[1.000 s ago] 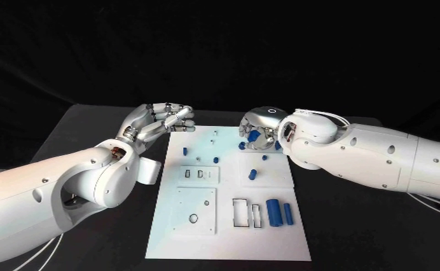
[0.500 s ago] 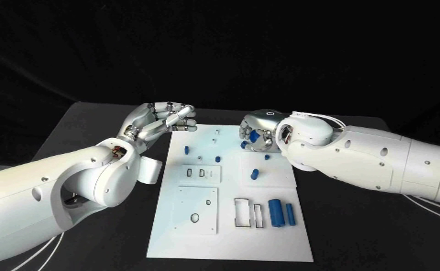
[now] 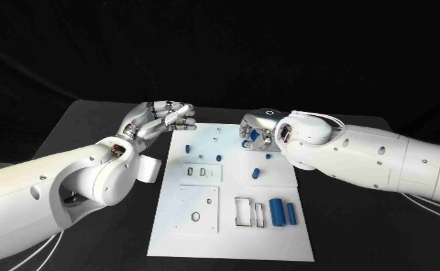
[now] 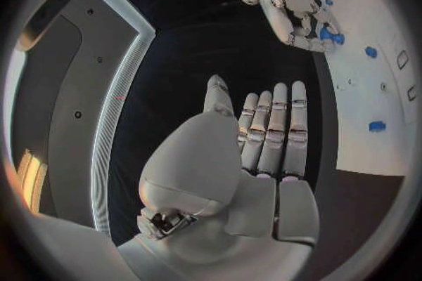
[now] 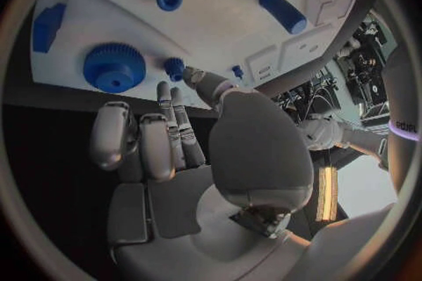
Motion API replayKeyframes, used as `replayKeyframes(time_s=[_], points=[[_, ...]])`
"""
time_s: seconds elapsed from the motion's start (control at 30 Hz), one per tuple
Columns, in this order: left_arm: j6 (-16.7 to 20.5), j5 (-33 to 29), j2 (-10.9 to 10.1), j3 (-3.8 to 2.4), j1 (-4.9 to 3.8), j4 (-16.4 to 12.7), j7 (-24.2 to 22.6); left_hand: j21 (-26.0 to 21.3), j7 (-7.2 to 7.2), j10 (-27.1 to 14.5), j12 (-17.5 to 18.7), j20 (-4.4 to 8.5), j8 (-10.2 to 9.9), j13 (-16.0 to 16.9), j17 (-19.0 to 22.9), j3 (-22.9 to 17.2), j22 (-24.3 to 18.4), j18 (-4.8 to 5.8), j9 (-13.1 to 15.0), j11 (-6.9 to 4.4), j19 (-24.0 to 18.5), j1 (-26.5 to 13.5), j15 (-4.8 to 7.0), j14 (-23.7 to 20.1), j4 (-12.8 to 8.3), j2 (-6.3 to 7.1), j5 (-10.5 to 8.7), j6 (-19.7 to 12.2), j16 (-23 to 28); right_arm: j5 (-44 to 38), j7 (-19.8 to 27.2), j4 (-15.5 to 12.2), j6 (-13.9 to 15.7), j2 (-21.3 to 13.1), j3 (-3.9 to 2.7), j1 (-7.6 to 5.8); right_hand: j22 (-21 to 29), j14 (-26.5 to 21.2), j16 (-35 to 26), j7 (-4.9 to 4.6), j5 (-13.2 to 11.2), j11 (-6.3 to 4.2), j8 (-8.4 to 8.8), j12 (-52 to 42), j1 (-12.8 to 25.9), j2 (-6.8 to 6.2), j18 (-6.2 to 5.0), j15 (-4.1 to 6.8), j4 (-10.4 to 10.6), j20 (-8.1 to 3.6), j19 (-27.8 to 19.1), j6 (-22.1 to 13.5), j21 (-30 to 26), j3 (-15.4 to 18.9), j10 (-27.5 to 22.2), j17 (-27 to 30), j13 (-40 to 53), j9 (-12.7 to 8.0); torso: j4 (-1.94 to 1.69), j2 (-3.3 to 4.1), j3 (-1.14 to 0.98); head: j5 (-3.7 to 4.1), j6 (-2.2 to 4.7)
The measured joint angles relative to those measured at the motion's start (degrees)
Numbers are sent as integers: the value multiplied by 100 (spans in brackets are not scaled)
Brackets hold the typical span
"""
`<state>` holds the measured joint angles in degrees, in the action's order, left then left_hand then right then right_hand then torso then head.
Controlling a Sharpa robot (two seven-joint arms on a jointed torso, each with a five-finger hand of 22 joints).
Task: Assemble the parts on the task board
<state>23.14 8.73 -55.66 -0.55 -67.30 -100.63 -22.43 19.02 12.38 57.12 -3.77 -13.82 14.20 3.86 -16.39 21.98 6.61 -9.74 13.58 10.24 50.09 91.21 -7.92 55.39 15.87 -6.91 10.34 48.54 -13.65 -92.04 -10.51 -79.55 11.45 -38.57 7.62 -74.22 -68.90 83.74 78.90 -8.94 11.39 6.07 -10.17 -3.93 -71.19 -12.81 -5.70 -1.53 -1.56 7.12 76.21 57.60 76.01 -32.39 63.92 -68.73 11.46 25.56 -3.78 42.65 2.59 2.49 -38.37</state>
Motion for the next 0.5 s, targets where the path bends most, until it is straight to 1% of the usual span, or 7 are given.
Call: replayKeyframes(time_s=[0.07, 0.17, 0.2, 0.27, 0.3, 0.33, 0.5], points=[[-5, -4, 0, 0, -2, 0, 8, 0, 0, 0, 0, 0, 0, 0, 0, 0, 0, 0, 0, 0, 0, 0, 0, 0, 0, 0, 0, 0, 0, 3, 0, 0, -1, 5, 0, 1, -43, 0, 0, 4, -25, -30, 0, 0, 0, 0, -1, 0, 15, -15, 25, 25, 38, -30, 30, -22, 0, 14, -1, 1, 3, -4, -5], [-15, -12, 0, 0, -5, 1, 19, 0, 0, 0, 0, 0, 0, 0, 0, 0, 0, 0, 0, 0, 0, 0, 0, 0, 0, 0, 0, 0, 0, 8, 0, 8, -8, 10, 0, 2, -76, 0, 28, 4, -33, -30, 0, 0, 0, 0, 0, 0, 16, -15, 24, 25, 44, -63, 30, -39, 0, 23, -7, 2, 7, 3, -15], [-18, -15, 0, 0, -5, 2, 22, 0, 2, -1, 0, 0, 0, 0, 0, 0, 0, 0, 0, 2, 0, 0, 0, 0, 0, 0, 0, -2, 0, 9, 0, 14, -11, 11, 0, 2, -95, 0, 28, 18, -56, -41, 0, 0, 0, 0, -1, 0, 17, -15, 24, 39, 67, -63, 42, -40, 0, 27, -8, 2, 7, 7, -19], [-23, -19, 0, 0, -6, 2, 29, 0, -1, -20, 0, 0, 0, 0, 0, -1, 0, 0, 0, 21, 0, 0, 0, 0, 1, 0, 0, -41, 0, 11, 0, 24, -20, 12, 0, 2, -110, 0, 28, 25, -56, -35, 0, 0, 17, 17, 0, 0, 31, -35, 45, 46, 69, -78, 68, -48, -1, 33, -11, 4, 10, 13, -24], [-26, -22, 0, 0, -6, 2, 32, 0, -1, -21, 0, 0, 0, 0, 0, -1, 0, 0, 0, 21, 0, 0, 0, 0, 1, 0, 0, -41, 0, 12, -1, 30, -25, 13, 0, 3, -114, 0, 28, 25, -56, -34, 0, 0, 17, 17, 13, 0, 31, -24, 56, 46, 69, -77, 68, -48, -1, 33, -14, 5, 11, 15, -26], [-29, -24, 0, 0, -7, 2, 36, 0, -1, -20, 0, 0, 0, 0, 0, -1, 0, 0, 0, 21, 0, 0, 0, 0, 0, 0, 0, -41, 0, 13, -2, 36, -34, 14, 0, 4, -116, 0, 28, 25, -56, -34, 0, 0, 17, 17, 60, 0, 31, -15, 65, 46, 69, -78, 69, -48, -1, 33, -14, 5, 11, 16, -27], [-42, -32, -4, 0, -11, 3, 48, 0, -1, -20, 0, 0, 0, 0, 0, -1, 0, 0, -1, 21, 0, 0, 0, 0, 1, 0, 0, -41, 0, 16, -8, 56, -70, 24, 0, 15, -131, 0, 28, 25, -56, -34, 0, 0, 23, 23, 60, 0, 15, -15, 65, 46, 80, -93, 68, -48, -1, 41, -21, 12, 14, 24, -41]])
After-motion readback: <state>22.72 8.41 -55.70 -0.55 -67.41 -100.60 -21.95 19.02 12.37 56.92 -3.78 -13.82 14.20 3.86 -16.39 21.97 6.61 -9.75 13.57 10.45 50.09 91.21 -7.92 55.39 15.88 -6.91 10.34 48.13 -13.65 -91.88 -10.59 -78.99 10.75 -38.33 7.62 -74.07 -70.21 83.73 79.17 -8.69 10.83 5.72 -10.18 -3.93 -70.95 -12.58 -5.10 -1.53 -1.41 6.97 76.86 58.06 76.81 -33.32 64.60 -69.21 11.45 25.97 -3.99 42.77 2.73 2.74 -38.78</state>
